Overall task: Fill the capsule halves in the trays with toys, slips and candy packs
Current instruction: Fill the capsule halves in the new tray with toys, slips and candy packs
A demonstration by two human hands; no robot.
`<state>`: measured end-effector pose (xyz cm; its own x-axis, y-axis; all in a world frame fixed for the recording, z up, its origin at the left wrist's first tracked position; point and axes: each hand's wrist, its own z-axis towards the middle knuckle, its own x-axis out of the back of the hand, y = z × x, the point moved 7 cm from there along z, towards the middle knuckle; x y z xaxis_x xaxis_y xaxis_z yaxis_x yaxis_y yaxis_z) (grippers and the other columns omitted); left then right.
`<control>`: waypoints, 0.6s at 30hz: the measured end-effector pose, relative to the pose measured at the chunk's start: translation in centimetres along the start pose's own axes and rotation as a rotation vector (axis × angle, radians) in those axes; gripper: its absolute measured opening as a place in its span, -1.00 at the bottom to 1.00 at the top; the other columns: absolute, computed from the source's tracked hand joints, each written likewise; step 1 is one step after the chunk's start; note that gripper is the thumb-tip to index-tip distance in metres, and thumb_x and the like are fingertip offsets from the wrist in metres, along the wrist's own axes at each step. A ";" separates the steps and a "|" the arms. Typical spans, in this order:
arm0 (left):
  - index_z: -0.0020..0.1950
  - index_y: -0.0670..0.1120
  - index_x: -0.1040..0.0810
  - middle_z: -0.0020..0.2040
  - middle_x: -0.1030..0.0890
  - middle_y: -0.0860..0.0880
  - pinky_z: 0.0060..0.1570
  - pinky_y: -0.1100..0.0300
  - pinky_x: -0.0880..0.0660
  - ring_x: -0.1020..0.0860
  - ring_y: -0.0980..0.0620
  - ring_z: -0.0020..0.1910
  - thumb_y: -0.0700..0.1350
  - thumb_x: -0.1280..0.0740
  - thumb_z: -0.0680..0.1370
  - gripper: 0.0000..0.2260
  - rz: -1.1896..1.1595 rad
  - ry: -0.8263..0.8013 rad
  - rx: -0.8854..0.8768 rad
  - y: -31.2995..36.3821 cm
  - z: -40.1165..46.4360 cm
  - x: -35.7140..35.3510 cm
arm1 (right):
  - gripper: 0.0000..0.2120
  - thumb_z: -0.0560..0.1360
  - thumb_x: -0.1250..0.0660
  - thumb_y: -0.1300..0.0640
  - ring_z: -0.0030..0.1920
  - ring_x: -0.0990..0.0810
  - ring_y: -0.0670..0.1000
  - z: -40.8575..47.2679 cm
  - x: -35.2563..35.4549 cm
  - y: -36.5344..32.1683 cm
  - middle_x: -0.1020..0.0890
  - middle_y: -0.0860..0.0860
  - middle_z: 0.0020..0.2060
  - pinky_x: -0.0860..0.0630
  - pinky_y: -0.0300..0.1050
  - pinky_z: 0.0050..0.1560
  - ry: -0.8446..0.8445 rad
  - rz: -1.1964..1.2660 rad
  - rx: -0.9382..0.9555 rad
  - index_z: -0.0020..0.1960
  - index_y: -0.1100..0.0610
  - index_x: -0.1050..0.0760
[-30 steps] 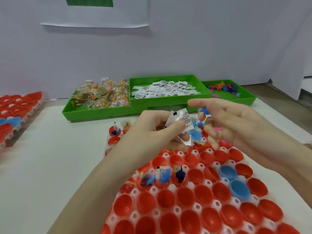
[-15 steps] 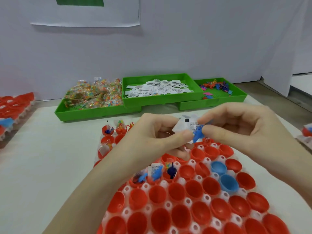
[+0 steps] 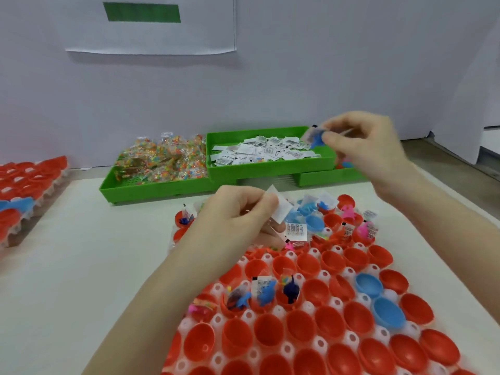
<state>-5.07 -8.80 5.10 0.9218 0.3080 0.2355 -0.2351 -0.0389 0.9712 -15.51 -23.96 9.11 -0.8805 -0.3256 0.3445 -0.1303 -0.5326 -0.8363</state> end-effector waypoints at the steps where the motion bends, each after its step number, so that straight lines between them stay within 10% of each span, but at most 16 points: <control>1: -0.17 -0.27 -0.57 -0.36 -0.65 -0.04 -0.32 0.33 -0.57 -0.64 0.08 -0.40 -0.15 -0.21 0.57 -0.75 0.024 0.006 0.000 0.0 0.0 0.1 | -0.81 0.48 -0.26 0.32 -0.47 -0.43 -0.19 2.3 -0.8 1.1 -0.52 -0.10 -0.35 -0.40 -0.33 -0.40 0.006 -0.096 -0.027 -0.16 0.07 -0.56; 6: -0.21 -0.21 -0.58 -0.40 -0.60 0.01 -0.29 0.28 -0.59 -0.63 0.12 -0.39 -0.14 -0.20 0.57 -0.74 0.105 -0.007 -0.047 0.2 0.0 -0.1 | -0.72 0.48 -0.10 0.39 -0.35 -0.38 -0.05 9.8 -4.7 7.5 -0.58 0.08 -0.13 -0.35 -0.24 -0.33 -0.120 -0.437 -0.165 0.07 0.31 -0.54; 10: -0.26 -0.21 -0.55 -0.45 -0.59 0.06 -0.27 0.25 -0.59 -0.63 0.12 -0.41 -0.14 -0.20 0.57 -0.73 0.128 0.008 -0.047 0.0 0.1 0.2 | -0.47 0.48 -0.08 0.39 -0.28 -0.41 -0.08 10.8 -5.5 9.9 -0.43 0.15 0.32 -0.44 -0.14 -0.12 -0.295 -0.733 -0.162 0.42 0.13 -0.28; 13: -0.25 -0.28 -0.54 -0.46 -0.59 0.05 -0.22 0.18 -0.59 -0.63 0.13 -0.42 -0.16 -0.21 0.56 -0.73 0.164 0.014 -0.057 -0.2 0.2 0.2 | -0.49 0.48 -0.20 0.31 0.04 -0.52 0.10 10.6 -3.6 8.3 -0.55 0.13 0.15 -0.43 -0.09 0.04 -0.071 -0.712 -0.101 0.41 0.12 -0.28; 15: -0.24 -0.30 -0.55 -0.47 -0.59 0.02 -0.23 0.16 -0.58 -0.63 0.13 -0.42 -0.17 -0.23 0.56 -0.74 0.183 0.027 -0.067 -0.3 0.3 0.3 | -0.67 0.46 -0.32 0.27 -0.14 -0.56 -0.06 9.3 -2.1 5.9 -0.64 0.01 -0.13 -0.44 -0.22 -0.07 0.112 -0.397 -0.089 0.23 0.20 -0.49; 18: -0.21 -0.35 -0.56 -0.45 -0.58 -0.07 -0.27 0.16 -0.55 -0.62 0.14 -0.45 -0.19 -0.27 0.54 -0.76 0.133 0.047 -0.042 -0.6 0.6 0.4 | -0.88 0.36 -0.42 0.28 -0.45 -0.45 -0.24 3.5 -2.5 1.2 -0.61 -0.16 -0.44 -0.36 -0.43 -0.39 -0.117 0.220 -0.118 -0.14 0.11 -0.66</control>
<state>-4.34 -9.23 4.61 0.8664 0.3474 0.3586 -0.3674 -0.0427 0.9291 -11.91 -26.53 8.77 -0.8358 -0.5152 0.1899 0.0002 -0.3462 -0.9382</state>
